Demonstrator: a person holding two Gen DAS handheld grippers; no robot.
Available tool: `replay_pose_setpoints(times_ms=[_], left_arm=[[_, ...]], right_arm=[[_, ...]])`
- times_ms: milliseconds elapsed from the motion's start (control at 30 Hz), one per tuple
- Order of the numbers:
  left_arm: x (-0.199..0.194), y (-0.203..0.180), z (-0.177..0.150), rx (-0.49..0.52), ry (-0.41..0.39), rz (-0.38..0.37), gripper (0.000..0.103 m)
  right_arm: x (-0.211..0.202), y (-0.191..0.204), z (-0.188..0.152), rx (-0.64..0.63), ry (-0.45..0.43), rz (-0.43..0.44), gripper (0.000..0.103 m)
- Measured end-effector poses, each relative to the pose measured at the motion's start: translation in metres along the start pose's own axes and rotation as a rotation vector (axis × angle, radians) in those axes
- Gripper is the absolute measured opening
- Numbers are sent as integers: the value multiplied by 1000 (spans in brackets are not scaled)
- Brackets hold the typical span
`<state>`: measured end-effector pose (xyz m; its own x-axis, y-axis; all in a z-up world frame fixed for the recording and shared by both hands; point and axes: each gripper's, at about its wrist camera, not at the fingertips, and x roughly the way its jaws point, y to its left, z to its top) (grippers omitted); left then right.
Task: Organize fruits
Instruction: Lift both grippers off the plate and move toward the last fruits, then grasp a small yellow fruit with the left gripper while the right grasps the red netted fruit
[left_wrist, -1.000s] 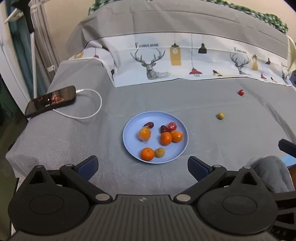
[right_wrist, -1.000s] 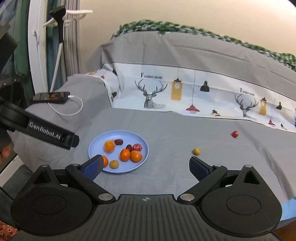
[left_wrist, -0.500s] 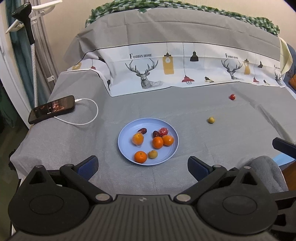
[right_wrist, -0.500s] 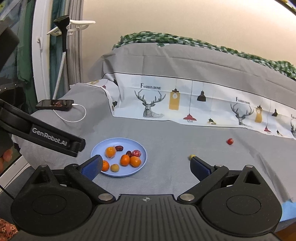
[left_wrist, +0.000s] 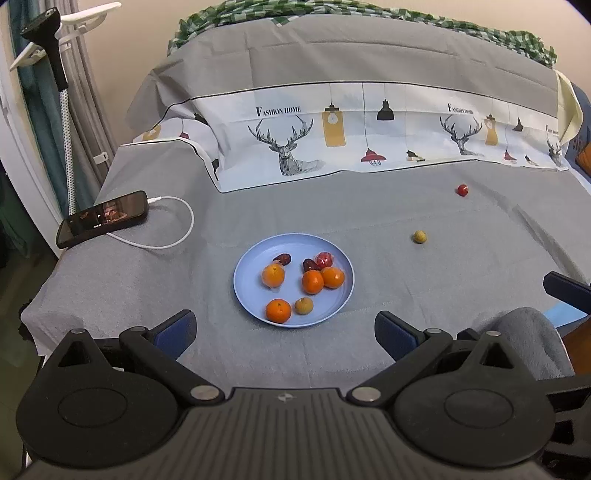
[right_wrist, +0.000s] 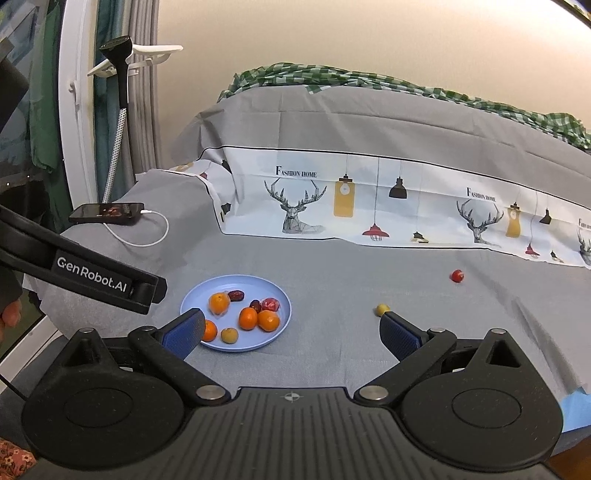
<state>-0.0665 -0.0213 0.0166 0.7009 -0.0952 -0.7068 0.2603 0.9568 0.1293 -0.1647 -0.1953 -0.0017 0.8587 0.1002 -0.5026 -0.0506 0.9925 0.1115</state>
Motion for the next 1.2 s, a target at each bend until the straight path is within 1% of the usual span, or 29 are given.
replay_pose_setpoints(times_ms=[233,400,500,567,667,767,933,1033,1100,1200], left_arm=[[9,-6,1,15,24,20,103],[22,-13,4,19,60,21,103],[33,-18,8,12,91,24,103],[41,-23,15,-1,106,12,103],[50,-35,29,-10,100,1,103],[63,-51,43,-7,92,-5,103],[98,-87,65,6,96,-44,103],[125,-108,75,1,80,-92,103],[148,-123,80,1,89,-105,103],[186,-147,87,16,112,-122,103]], right_arm=[[10,-10,-3,40,25,16,100],[19,-20,-7,80,53,31,100],[24,-32,-7,118,62,34,100],[25,-46,-5,152,56,23,100],[30,-70,1,190,47,-16,100],[37,-100,7,209,37,-72,101],[61,-159,12,265,50,-185,102],[84,-196,14,298,68,-247,102],[104,-218,15,311,83,-281,102],[148,-250,16,325,105,-323,102]])
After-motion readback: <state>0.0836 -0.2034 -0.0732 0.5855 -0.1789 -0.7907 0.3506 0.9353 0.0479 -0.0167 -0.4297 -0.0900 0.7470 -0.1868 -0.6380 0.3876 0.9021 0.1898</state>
